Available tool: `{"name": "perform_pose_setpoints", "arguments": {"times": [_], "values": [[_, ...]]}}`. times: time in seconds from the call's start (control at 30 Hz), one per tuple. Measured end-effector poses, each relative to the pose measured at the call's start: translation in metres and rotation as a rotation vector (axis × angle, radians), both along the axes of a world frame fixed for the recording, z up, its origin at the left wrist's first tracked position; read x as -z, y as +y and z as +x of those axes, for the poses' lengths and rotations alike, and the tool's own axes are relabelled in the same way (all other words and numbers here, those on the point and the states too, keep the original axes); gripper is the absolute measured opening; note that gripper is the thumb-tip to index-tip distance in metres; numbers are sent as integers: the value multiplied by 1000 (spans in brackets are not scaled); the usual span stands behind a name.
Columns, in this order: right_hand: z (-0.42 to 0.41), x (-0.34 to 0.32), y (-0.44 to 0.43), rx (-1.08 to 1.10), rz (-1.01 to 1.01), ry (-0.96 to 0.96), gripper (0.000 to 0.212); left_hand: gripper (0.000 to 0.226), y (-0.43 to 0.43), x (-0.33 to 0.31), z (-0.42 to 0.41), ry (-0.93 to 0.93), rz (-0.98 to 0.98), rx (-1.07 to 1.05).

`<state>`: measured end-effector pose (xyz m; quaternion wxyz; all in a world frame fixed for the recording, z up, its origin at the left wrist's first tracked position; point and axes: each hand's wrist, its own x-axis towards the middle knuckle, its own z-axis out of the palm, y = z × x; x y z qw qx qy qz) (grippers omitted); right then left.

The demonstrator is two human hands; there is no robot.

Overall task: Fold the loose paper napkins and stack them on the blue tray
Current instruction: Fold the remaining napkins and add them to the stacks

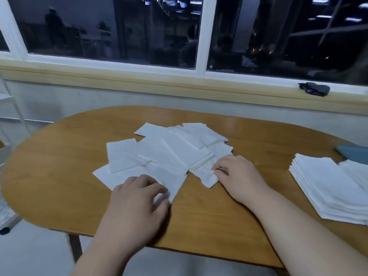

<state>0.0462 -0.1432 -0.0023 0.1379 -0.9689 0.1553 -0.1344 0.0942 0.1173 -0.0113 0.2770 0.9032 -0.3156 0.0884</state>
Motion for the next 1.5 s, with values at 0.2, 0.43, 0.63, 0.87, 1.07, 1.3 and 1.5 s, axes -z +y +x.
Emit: {"name": "perform_pose_setpoints", "arguments": {"times": [0.2, 0.43, 0.63, 0.87, 1.07, 1.3, 1.5], "values": [[-1, -1, 2, -3, 19, -75, 24, 18, -4, 3, 0, -23, 60, -9], [2, 0, 23, -144, 36, -120, 15, 24, -6, 3, 3, -4, 70, 25], [-1, -4, 57, -363, 56, -58, 20, 32, 4, -6, 3, 200, -179, 69], [-8, -2, 77, -578, 46, 41, 40, 31, 21, -4, 11, 58, -63, 7], [-16, -2, 78, -552, 38, 29, 21, 25, 23, -4, 11, 79, -36, 6], [-26, 0, 98, -423, -80, 21, 36, 19, 26, -4, 12, 37, -19, -43], [-33, 4, 106, -363, -75, -33, 34, 7, 27, -9, 7, 34, -52, -129]]}}
